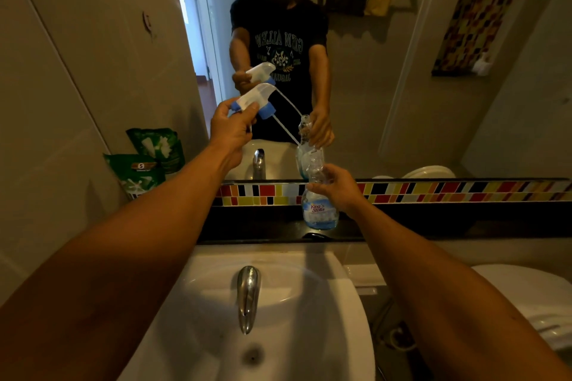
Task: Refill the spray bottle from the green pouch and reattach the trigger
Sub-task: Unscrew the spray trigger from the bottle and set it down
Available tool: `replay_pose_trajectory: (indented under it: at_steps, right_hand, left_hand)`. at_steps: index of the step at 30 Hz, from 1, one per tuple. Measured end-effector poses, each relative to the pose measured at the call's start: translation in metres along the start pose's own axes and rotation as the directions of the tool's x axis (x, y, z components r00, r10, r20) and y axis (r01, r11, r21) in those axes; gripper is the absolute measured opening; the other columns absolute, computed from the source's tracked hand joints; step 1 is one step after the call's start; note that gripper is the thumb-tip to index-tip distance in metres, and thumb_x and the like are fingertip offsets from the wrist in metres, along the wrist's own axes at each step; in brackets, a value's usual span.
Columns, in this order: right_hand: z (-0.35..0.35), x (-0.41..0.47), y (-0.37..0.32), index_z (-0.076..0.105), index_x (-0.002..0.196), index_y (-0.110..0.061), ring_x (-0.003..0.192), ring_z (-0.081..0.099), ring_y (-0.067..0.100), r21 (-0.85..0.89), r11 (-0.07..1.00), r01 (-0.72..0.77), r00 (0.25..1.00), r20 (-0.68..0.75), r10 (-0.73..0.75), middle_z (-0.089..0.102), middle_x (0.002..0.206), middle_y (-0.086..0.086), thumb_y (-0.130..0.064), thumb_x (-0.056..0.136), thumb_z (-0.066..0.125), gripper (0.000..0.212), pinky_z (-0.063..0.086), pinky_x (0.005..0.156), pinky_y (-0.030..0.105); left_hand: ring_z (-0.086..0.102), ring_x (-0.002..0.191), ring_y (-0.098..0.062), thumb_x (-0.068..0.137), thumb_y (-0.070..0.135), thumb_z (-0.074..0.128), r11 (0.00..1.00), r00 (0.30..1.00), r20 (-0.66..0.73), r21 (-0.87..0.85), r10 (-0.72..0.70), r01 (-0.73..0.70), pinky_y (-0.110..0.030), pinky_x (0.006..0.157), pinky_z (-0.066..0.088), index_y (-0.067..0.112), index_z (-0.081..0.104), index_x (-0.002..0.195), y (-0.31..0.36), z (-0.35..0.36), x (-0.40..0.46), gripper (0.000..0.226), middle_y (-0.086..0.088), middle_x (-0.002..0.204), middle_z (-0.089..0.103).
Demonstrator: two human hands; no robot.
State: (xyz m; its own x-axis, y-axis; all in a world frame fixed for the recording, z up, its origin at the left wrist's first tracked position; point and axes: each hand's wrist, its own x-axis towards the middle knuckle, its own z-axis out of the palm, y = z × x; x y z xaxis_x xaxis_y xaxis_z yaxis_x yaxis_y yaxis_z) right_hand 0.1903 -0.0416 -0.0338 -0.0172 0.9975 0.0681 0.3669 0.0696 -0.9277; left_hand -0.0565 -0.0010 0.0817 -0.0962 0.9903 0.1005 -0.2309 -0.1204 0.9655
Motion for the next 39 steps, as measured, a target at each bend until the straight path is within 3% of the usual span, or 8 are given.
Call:
replay_pose_trajectory:
  at_steps: [5, 10, 16, 23, 26, 31, 35, 39]
  right_hand:
    - [-0.006, -0.009, -0.001, 0.063, 0.119, -0.019, 0.094, 0.064, 0.005, -0.006, 1.000, -0.010, 1.000, -0.026, 0.010, 0.067, 0.103, -0.012, -0.012, 0.088, 0.079, 0.035, 0.051, 0.075, 0.022]
    - [-0.013, -0.016, -0.004, 0.062, 0.117, -0.020, 0.098, 0.066, 0.016, -0.009, 1.000, -0.020, 0.998, -0.062, 0.020, 0.067, 0.103, -0.008, -0.012, 0.087, 0.080, 0.035, 0.055, 0.088, 0.039]
    - [-0.017, -0.020, -0.009, 0.061, 0.127, -0.014, 0.097, 0.064, 0.011, -0.006, 1.000, -0.019, 0.997, -0.076, 0.019, 0.066, 0.104, -0.010, -0.009, 0.089, 0.077, 0.041, 0.054, 0.093, 0.040]
    - [-0.019, -0.018, -0.011, 0.062, 0.123, -0.015, 0.097, 0.064, 0.013, -0.031, 0.999, -0.017, 0.997, -0.074, 0.015, 0.066, 0.103, -0.008, -0.007, 0.088, 0.078, 0.040, 0.052, 0.084, 0.032]
    - [-0.022, -0.015, -0.011, 0.062, 0.121, -0.017, 0.099, 0.064, 0.015, -0.044, 0.998, -0.040, 0.996, -0.084, 0.036, 0.066, 0.105, -0.007, -0.007, 0.088, 0.078, 0.038, 0.051, 0.081, 0.029]
    - [-0.025, -0.009, -0.008, 0.061, 0.114, -0.027, 0.101, 0.065, 0.015, -0.068, 0.997, -0.044, 0.995, -0.091, 0.038, 0.066, 0.107, -0.009, -0.010, 0.088, 0.078, 0.035, 0.053, 0.091, 0.041]
    - [-0.022, -0.008, -0.007, 0.060, 0.104, -0.035, 0.098, 0.065, 0.007, -0.057, 0.998, -0.039, 0.996, -0.087, 0.034, 0.068, 0.105, -0.011, -0.011, 0.088, 0.078, 0.034, 0.055, 0.090, 0.040]
    - [-0.012, -0.010, -0.003, 0.065, 0.114, -0.024, 0.099, 0.067, 0.012, -0.039, 0.998, -0.042, 0.995, -0.089, 0.038, 0.069, 0.101, -0.012, -0.010, 0.087, 0.079, 0.034, 0.057, 0.088, 0.038]
  left_hand:
    - [0.064, 0.104, -0.018, 0.092, 0.025, 0.069, 0.999, 0.998, -0.058, -0.050, -0.018, 0.015, -0.030, 0.077, 0.054, 0.023, 0.052, 0.128, 0.004, -0.012, -0.003, 0.040, -0.006, 0.120, 0.061]
    - [0.067, 0.097, -0.016, 0.089, 0.022, 0.072, 0.986, 0.993, -0.083, -0.152, -0.084, 0.071, -0.040, 0.096, 0.052, 0.019, 0.054, 0.130, 0.002, -0.029, -0.009, 0.045, -0.007, 0.114, 0.067]
    - [0.066, 0.085, -0.011, 0.090, 0.023, 0.070, 0.983, 0.984, -0.089, -0.109, -0.157, 0.147, -0.027, 0.065, 0.052, 0.015, 0.055, 0.133, -0.008, -0.049, -0.019, 0.046, -0.008, 0.110, 0.067]
    - [0.063, 0.090, -0.014, 0.091, 0.026, 0.068, 0.985, 0.981, -0.109, 0.050, -0.160, 0.166, -0.028, 0.069, 0.050, 0.013, 0.064, 0.126, -0.022, -0.070, -0.027, 0.037, -0.006, 0.106, 0.068]
    - [0.064, 0.095, -0.017, 0.090, 0.027, 0.068, 0.985, 0.975, -0.148, 0.037, -0.163, 0.170, -0.033, 0.082, 0.053, 0.015, 0.068, 0.120, -0.024, -0.079, -0.027, 0.032, -0.005, 0.102, 0.069]
    - [0.062, 0.077, -0.012, 0.092, 0.027, 0.066, 0.986, 0.972, -0.168, -0.010, -0.167, 0.167, -0.029, 0.069, 0.050, 0.022, 0.073, 0.097, -0.029, -0.088, -0.030, 0.010, 0.005, 0.075, 0.071]
    - [0.066, 0.083, -0.014, 0.095, 0.021, 0.061, 0.971, 0.954, -0.200, -0.123, -0.225, 0.203, -0.028, 0.074, 0.053, 0.024, 0.071, 0.098, -0.043, -0.093, -0.033, 0.010, -0.002, 0.090, 0.073]
    - [0.069, 0.095, -0.016, 0.098, 0.020, 0.057, 0.954, 0.930, -0.241, -0.185, -0.277, 0.236, -0.026, 0.070, 0.054, 0.023, 0.065, 0.108, -0.065, -0.093, -0.036, 0.013, -0.003, 0.105, 0.070]
